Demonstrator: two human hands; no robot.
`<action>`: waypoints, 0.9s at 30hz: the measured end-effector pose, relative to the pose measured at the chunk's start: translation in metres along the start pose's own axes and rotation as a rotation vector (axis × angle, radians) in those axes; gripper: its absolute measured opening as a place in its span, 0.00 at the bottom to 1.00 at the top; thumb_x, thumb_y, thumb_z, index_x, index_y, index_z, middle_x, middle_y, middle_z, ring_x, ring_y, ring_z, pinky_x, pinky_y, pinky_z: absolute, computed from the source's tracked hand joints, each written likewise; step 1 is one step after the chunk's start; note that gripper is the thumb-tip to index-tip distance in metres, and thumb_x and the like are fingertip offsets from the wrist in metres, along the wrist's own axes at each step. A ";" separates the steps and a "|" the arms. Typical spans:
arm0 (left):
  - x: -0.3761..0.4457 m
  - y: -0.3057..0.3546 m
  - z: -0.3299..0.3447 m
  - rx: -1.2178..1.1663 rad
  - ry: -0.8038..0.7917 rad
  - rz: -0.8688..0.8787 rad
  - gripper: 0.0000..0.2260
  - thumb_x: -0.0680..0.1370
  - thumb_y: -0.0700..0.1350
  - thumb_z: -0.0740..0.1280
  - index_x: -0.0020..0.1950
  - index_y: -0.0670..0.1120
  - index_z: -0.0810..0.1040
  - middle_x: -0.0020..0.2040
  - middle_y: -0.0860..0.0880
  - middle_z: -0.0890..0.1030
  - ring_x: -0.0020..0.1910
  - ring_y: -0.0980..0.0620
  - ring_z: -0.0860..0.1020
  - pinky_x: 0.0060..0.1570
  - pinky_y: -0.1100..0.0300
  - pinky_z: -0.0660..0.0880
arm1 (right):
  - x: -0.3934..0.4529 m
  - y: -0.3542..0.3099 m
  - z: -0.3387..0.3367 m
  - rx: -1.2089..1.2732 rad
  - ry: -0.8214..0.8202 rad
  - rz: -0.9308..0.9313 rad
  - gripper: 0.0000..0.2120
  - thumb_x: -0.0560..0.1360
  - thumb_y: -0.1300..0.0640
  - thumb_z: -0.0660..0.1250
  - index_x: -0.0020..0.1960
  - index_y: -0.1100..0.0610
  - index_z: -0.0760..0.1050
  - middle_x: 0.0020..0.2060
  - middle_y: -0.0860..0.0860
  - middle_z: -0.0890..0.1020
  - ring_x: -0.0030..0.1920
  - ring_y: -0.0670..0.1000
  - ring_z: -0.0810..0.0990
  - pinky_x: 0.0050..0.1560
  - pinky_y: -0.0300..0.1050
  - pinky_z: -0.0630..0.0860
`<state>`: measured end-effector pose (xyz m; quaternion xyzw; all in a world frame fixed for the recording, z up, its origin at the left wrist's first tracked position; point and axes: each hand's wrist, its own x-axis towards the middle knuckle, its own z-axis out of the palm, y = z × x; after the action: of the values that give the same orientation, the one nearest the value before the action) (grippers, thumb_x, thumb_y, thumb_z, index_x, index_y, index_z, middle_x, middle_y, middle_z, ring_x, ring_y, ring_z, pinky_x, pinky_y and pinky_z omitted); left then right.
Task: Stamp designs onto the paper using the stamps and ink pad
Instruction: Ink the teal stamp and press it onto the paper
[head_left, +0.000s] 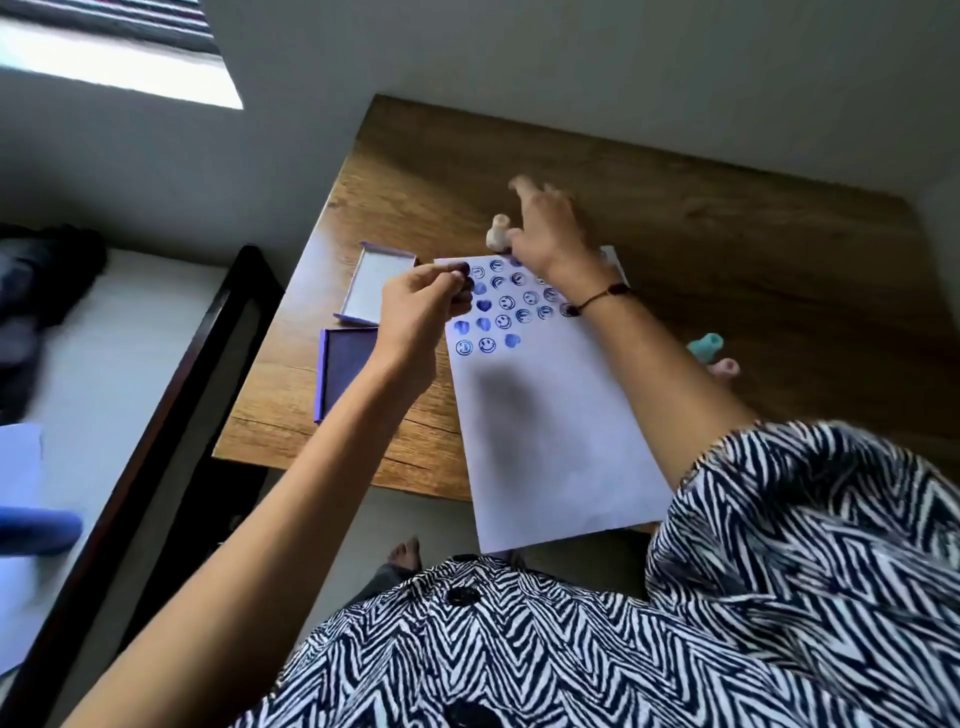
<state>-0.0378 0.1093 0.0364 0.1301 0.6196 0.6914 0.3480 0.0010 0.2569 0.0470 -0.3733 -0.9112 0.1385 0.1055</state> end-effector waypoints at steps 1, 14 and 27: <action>0.000 -0.001 0.000 0.002 -0.004 -0.004 0.09 0.75 0.33 0.57 0.48 0.39 0.76 0.36 0.45 0.77 0.35 0.52 0.75 0.42 0.64 0.74 | -0.007 0.008 -0.009 -0.007 0.000 0.037 0.18 0.73 0.62 0.63 0.63 0.59 0.69 0.60 0.64 0.75 0.62 0.64 0.71 0.61 0.52 0.70; -0.029 -0.028 0.061 0.053 -0.243 -0.117 0.11 0.75 0.32 0.57 0.51 0.38 0.76 0.37 0.45 0.77 0.37 0.52 0.76 0.41 0.67 0.76 | -0.127 0.111 -0.070 -0.348 -0.095 0.280 0.06 0.74 0.65 0.64 0.51 0.63 0.77 0.46 0.61 0.82 0.48 0.60 0.80 0.46 0.54 0.80; -0.053 -0.013 0.006 0.084 -0.249 0.022 0.08 0.75 0.39 0.64 0.52 0.39 0.78 0.37 0.45 0.79 0.34 0.56 0.77 0.41 0.66 0.77 | -0.119 0.021 -0.041 0.783 -0.123 0.031 0.06 0.70 0.67 0.70 0.46 0.60 0.80 0.37 0.52 0.81 0.34 0.42 0.77 0.38 0.36 0.77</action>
<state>0.0087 0.0794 0.0388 0.2360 0.5986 0.6471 0.4090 0.1101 0.1935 0.0685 -0.3094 -0.7884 0.4992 0.1829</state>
